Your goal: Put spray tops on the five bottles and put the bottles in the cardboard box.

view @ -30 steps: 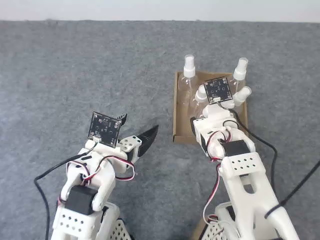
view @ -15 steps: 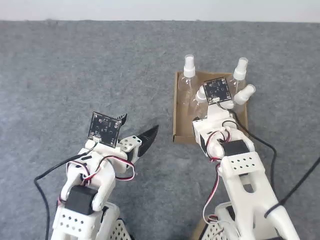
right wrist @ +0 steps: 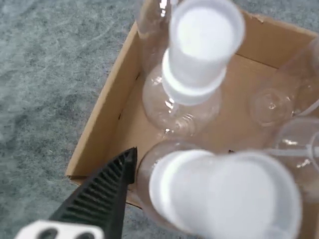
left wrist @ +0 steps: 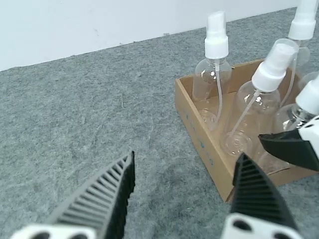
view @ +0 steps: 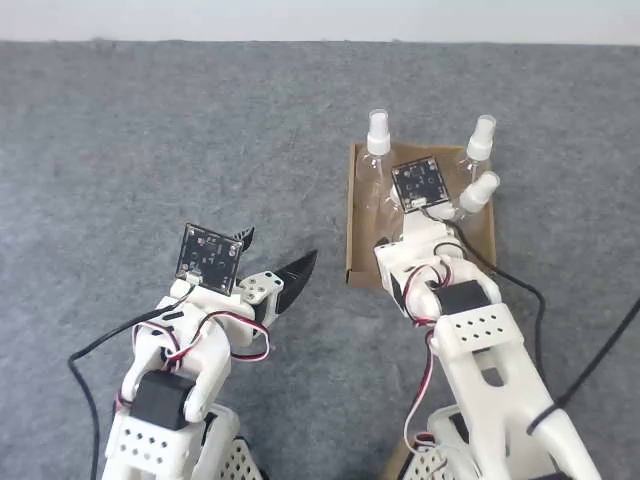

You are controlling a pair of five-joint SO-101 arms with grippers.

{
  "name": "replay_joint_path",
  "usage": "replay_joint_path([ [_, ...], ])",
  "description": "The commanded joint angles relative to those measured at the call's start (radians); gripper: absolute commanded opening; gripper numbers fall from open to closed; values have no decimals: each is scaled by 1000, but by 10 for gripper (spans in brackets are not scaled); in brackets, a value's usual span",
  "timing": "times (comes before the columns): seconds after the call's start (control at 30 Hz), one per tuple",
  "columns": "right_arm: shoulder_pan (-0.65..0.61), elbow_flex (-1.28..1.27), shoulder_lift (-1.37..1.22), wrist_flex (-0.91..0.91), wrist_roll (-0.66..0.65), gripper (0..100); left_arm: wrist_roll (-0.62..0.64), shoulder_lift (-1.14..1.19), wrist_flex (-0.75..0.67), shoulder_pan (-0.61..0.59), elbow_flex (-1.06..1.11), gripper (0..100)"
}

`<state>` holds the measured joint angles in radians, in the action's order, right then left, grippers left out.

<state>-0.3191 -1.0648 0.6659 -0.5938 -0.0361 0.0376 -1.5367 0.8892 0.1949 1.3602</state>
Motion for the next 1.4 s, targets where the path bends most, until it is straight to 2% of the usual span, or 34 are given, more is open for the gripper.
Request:
replay_joint_path([
  [0.0,-4,120,8,-70,-2,217,3,-14,-23,-3,-13,294],
  [0.23,-4,247,10,-147,0,217,3,-14,-23,-3,-13,294],
  [1.13,-2,879,10,-659,-2,217,2,-14,-23,-5,-12,294],
  [1.37,-2,925,116,-786,-2,217,2,-14,-23,-15,-15,294],
])
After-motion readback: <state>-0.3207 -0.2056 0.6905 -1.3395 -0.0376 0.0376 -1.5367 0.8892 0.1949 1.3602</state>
